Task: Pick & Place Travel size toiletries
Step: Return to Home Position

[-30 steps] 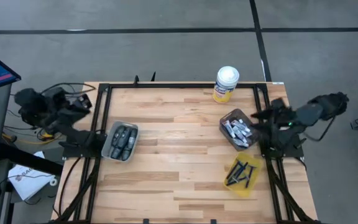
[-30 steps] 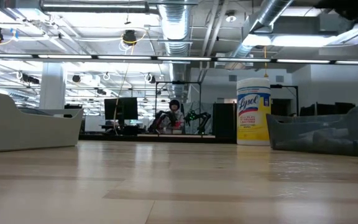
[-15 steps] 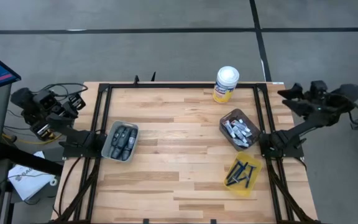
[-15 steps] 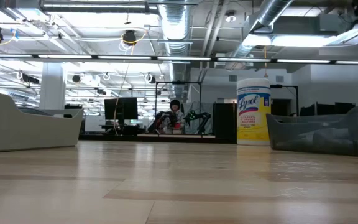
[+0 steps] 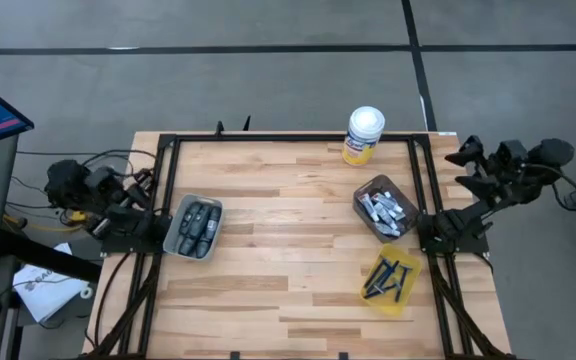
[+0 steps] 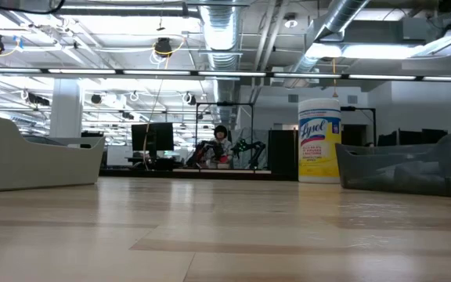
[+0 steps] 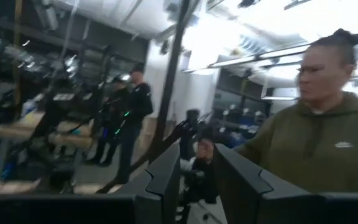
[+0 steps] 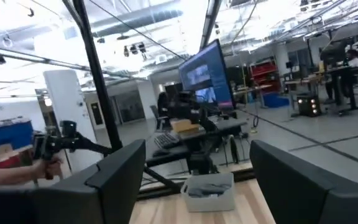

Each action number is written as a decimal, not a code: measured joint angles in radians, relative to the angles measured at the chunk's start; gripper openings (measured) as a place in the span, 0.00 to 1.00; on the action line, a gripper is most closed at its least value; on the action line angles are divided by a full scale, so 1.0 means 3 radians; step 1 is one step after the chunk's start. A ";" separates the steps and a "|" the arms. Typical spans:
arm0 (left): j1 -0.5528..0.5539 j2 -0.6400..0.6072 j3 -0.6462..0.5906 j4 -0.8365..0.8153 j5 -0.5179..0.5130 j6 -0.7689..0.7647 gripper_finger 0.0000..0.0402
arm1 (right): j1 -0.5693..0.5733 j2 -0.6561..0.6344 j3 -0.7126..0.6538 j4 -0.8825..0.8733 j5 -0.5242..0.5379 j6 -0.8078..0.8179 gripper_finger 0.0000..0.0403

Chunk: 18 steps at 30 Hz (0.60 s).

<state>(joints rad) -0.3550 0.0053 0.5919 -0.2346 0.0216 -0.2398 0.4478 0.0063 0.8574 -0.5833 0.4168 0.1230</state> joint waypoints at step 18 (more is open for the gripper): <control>0.0000 -0.0017 -0.0759 0.0374 0.0262 0.0114 0.23 | 0.0013 -0.0006 -0.1664 0.0914 -0.0006 0.0000 0.70</control>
<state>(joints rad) -0.3550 0.0002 0.3642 -0.1223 0.1001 -0.2056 0.4516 0.0044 0.3583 -0.3090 0.4150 0.1231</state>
